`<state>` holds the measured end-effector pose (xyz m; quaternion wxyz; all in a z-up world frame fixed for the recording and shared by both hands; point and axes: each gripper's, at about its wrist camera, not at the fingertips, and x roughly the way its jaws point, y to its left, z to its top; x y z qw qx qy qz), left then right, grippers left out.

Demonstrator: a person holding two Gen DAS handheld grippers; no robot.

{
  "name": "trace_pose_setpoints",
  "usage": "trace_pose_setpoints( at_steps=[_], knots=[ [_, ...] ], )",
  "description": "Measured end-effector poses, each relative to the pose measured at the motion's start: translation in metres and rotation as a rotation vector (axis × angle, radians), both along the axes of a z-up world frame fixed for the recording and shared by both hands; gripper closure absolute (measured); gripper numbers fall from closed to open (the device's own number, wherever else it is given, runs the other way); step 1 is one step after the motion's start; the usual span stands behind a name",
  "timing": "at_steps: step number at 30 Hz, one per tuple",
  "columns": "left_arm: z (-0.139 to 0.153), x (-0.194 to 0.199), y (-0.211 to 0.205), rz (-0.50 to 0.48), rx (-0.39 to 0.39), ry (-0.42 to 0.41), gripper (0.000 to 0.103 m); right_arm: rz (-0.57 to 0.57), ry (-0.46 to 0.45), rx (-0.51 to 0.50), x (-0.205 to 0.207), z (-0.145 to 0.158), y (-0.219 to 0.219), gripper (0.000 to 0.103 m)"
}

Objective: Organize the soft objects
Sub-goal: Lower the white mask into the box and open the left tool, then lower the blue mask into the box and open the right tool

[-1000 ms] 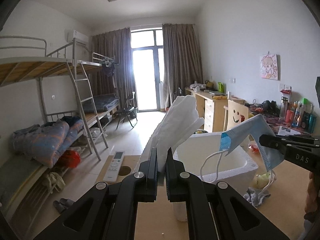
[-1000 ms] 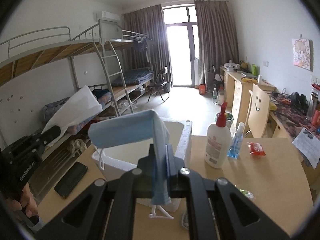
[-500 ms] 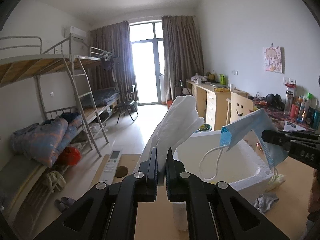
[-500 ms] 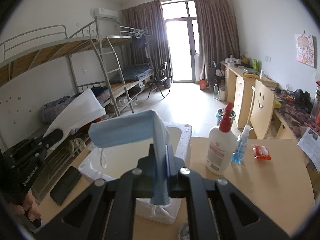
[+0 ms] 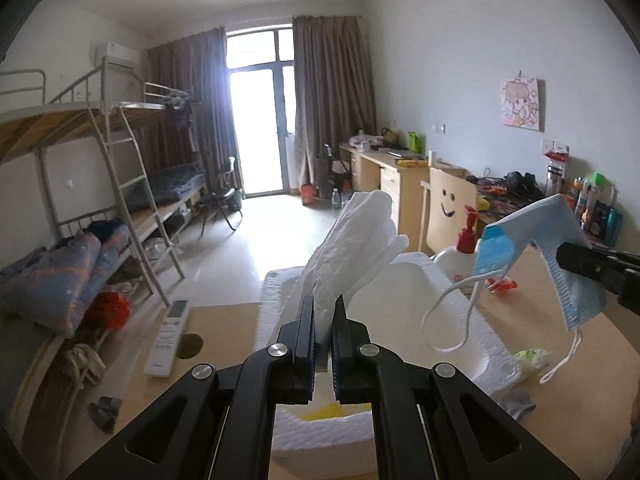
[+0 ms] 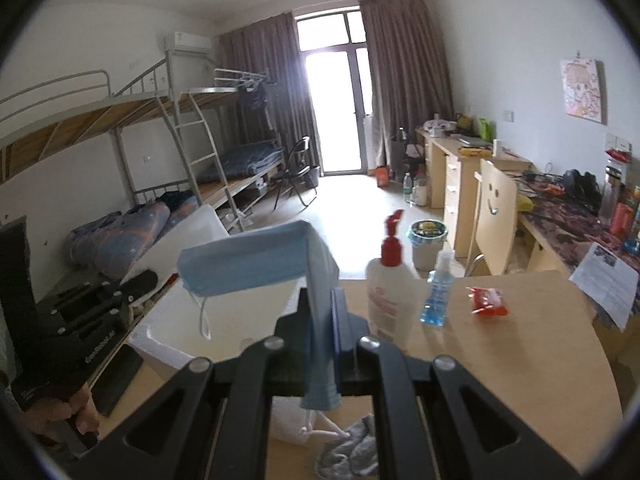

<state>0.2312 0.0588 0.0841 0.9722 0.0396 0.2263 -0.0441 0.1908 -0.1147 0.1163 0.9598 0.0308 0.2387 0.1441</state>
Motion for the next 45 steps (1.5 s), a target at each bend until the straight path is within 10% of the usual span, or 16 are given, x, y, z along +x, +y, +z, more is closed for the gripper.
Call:
trace_pose_setpoints(
  at_steps=[12,17,22,45],
  knots=[
    [-0.013,0.024,-0.010,-0.017,-0.015,0.079,0.094,-0.046,0.003,0.015,-0.001,-0.007,-0.019,0.092],
    [-0.014,0.026,-0.013,-0.024,-0.025,0.085,0.029,-0.058,0.009,0.024,-0.001,-0.009,-0.023,0.092],
    [-0.007,0.019,-0.011,-0.002,-0.045,0.037,0.001,-0.068,0.010,0.026,-0.002,-0.008,-0.023,0.092],
    [0.007,-0.027,0.037,0.132,-0.048,-0.057,0.001,0.004,-0.003,0.009,0.010,0.002,0.013,0.092]
  ],
)
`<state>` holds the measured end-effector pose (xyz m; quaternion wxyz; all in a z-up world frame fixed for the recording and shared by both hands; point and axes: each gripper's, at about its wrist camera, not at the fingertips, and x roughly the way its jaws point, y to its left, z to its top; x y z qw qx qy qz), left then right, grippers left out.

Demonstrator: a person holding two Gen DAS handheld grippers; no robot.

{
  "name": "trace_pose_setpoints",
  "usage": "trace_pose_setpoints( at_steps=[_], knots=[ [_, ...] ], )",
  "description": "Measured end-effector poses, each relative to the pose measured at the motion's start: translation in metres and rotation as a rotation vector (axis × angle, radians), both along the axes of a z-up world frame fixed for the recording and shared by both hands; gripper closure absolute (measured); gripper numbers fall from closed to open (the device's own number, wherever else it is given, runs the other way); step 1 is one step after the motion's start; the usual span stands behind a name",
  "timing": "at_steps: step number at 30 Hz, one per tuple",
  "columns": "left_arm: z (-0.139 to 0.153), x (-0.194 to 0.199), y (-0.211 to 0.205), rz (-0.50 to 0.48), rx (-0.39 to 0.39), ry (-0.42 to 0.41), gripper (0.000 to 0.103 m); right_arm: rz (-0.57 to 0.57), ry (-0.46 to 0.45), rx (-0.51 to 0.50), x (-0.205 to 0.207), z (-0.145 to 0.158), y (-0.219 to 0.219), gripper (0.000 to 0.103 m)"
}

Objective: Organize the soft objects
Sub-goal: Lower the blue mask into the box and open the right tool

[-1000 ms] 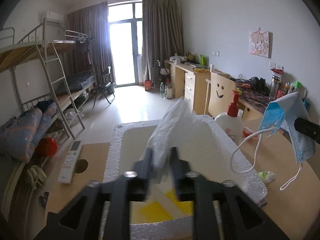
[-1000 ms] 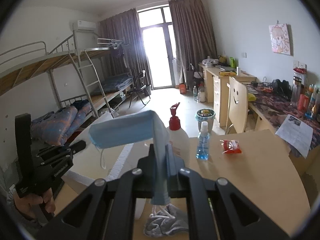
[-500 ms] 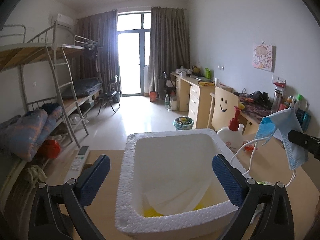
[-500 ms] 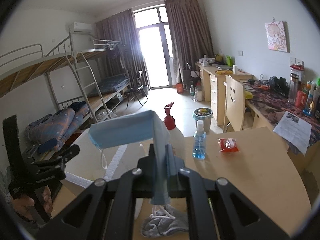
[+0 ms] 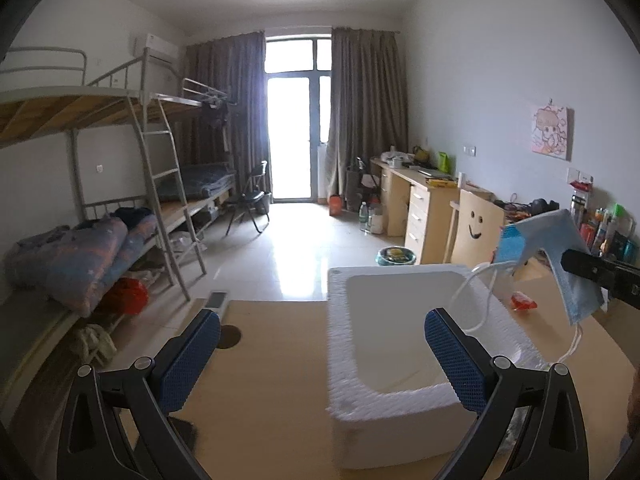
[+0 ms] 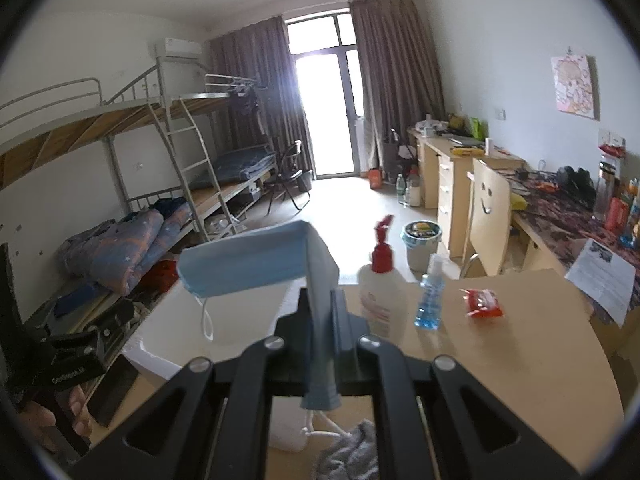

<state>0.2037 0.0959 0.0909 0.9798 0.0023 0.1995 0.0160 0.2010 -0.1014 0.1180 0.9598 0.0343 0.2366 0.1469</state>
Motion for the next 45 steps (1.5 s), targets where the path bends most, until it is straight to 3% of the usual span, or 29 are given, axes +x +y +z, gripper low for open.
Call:
trace_pose_setpoints(
  at_steps=[18,29,30,31,32,33,34,37,45],
  knots=[
    [-0.010,-0.025,0.045,0.101,-0.003,0.001,0.001,0.135,0.039,-0.071,0.031,-0.009,0.073,0.092],
    [-0.013,-0.028,0.050,0.119,-0.012,0.001,0.001,0.139,0.092,-0.098,0.046,-0.020,0.082,0.090],
    [-0.013,-0.028,0.051,0.119,-0.012,0.000,0.001,0.140,0.098,-0.098,0.046,-0.021,0.083,0.082],
    [-0.013,-0.028,0.051,0.120,-0.013,0.000,0.001,0.142,0.103,-0.098,0.047,-0.022,0.084,0.064],
    [-0.013,-0.028,0.051,0.119,-0.014,-0.001,0.001,0.142,0.104,-0.096,0.047,-0.022,0.083,0.053],
    [-0.013,-0.028,0.051,0.117,-0.014,0.000,0.001,0.139,0.097,-0.095,0.046,-0.023,0.083,0.034],
    [-0.013,-0.028,0.051,0.115,-0.013,0.000,0.001,0.132,0.081,-0.097,0.044,-0.022,0.083,0.025],
    [-0.013,-0.029,0.054,0.111,-0.017,-0.002,0.001,0.124,0.068,-0.106,0.040,-0.021,0.083,0.016],
    [-0.011,-0.033,0.047,0.095,-0.018,-0.007,0.001,0.149,0.050,-0.102,0.031,-0.017,0.082,0.005]
  ],
)
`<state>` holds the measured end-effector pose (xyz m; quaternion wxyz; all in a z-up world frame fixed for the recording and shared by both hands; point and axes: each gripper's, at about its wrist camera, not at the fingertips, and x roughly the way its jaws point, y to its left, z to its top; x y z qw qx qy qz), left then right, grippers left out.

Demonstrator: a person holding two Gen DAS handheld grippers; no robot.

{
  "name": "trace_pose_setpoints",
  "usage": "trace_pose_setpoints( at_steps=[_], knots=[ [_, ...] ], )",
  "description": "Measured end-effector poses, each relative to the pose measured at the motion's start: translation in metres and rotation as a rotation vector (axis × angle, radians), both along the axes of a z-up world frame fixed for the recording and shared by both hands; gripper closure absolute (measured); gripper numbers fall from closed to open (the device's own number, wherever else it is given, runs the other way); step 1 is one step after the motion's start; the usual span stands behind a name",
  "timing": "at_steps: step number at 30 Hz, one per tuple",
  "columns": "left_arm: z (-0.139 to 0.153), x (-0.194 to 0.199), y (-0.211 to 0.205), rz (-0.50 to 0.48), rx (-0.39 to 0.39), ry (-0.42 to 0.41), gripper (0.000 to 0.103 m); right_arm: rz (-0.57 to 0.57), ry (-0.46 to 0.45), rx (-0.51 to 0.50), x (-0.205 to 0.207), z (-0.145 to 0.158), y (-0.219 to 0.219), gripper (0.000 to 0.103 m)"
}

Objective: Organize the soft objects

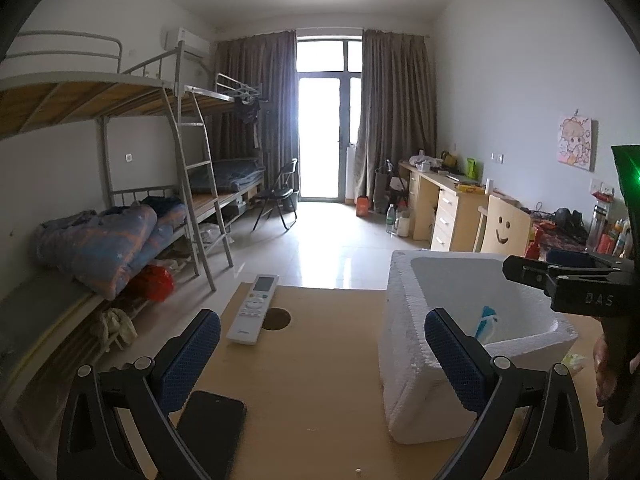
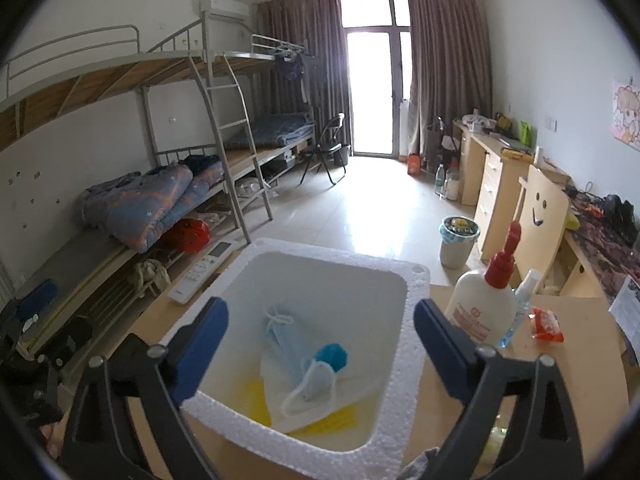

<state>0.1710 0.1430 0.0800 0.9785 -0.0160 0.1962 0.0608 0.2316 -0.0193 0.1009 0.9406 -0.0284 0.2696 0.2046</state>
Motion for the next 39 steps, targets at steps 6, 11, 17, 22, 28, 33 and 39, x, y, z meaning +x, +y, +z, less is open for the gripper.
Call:
trace_pose_setpoints(
  at_steps=[6,11,17,22,28,33,39],
  knots=[
    [0.005,-0.007,-0.007,-0.014,0.007,-0.012,0.001,-0.017,-0.034,0.013,-0.011,0.007,-0.010,0.000],
    [0.012,-0.021,-0.019,-0.034,0.011,-0.030,0.001,-0.033,-0.046,0.033,-0.026,0.014,-0.020,0.000],
    [0.022,-0.044,-0.040,-0.070,0.019,-0.060,0.001,-0.057,-0.079,0.032,-0.056,0.023,-0.037,0.000],
    [0.027,-0.066,-0.055,-0.105,0.019,-0.079,0.001,-0.098,-0.104,0.032,-0.085,0.028,-0.055,0.000],
    [0.031,-0.090,-0.069,-0.135,0.032,-0.097,0.001,-0.139,-0.120,0.036,-0.118,0.025,-0.072,0.000],
    [0.036,-0.116,-0.072,-0.133,0.036,-0.129,0.001,-0.152,-0.156,0.046,-0.148,0.027,-0.081,0.000],
    [0.033,-0.140,-0.076,-0.145,0.024,-0.152,0.001,-0.165,-0.183,0.040,-0.178,0.022,-0.089,0.000]
  ],
)
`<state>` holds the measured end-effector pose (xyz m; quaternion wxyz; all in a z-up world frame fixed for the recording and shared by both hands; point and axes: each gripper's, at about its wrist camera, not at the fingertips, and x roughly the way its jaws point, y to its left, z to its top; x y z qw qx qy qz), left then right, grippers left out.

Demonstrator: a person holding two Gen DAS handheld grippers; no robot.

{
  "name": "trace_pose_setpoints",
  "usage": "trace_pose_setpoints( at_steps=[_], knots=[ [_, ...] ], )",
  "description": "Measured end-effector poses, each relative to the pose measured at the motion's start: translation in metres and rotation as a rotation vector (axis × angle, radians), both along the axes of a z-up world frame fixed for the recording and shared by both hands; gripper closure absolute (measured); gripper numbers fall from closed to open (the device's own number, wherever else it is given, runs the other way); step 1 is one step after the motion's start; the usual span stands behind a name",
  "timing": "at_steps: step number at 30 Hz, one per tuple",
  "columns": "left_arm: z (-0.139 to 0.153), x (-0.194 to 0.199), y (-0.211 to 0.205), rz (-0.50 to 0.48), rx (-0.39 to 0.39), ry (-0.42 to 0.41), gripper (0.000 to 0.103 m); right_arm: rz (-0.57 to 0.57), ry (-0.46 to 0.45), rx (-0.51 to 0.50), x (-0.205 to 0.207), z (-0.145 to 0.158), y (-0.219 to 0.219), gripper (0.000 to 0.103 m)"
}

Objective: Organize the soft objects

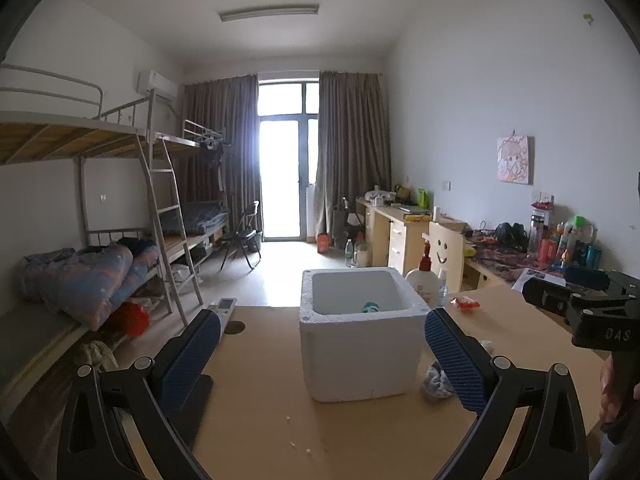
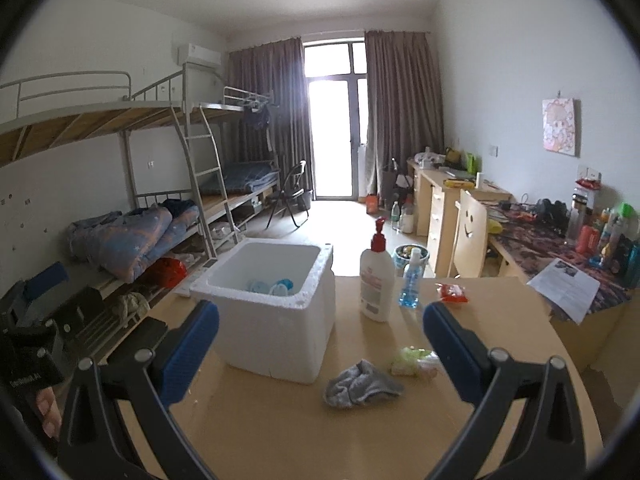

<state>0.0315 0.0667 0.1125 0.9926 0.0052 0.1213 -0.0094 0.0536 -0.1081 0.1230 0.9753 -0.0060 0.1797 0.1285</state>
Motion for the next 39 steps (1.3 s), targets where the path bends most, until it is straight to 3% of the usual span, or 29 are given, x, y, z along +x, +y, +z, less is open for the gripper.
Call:
trace_pose_setpoints(
  at_steps=[21,39],
  knots=[
    [-0.041,-0.047,-0.009,-0.012,-0.012,-0.084,0.001,-0.003,-0.138,-0.015,-0.060,-0.043,-0.005,0.000],
    [-0.080,-0.046,-0.013,-0.015,-0.036,-0.058,0.001,0.016,-0.091,-0.002,-0.064,-0.085,-0.011,0.000]
  ],
)
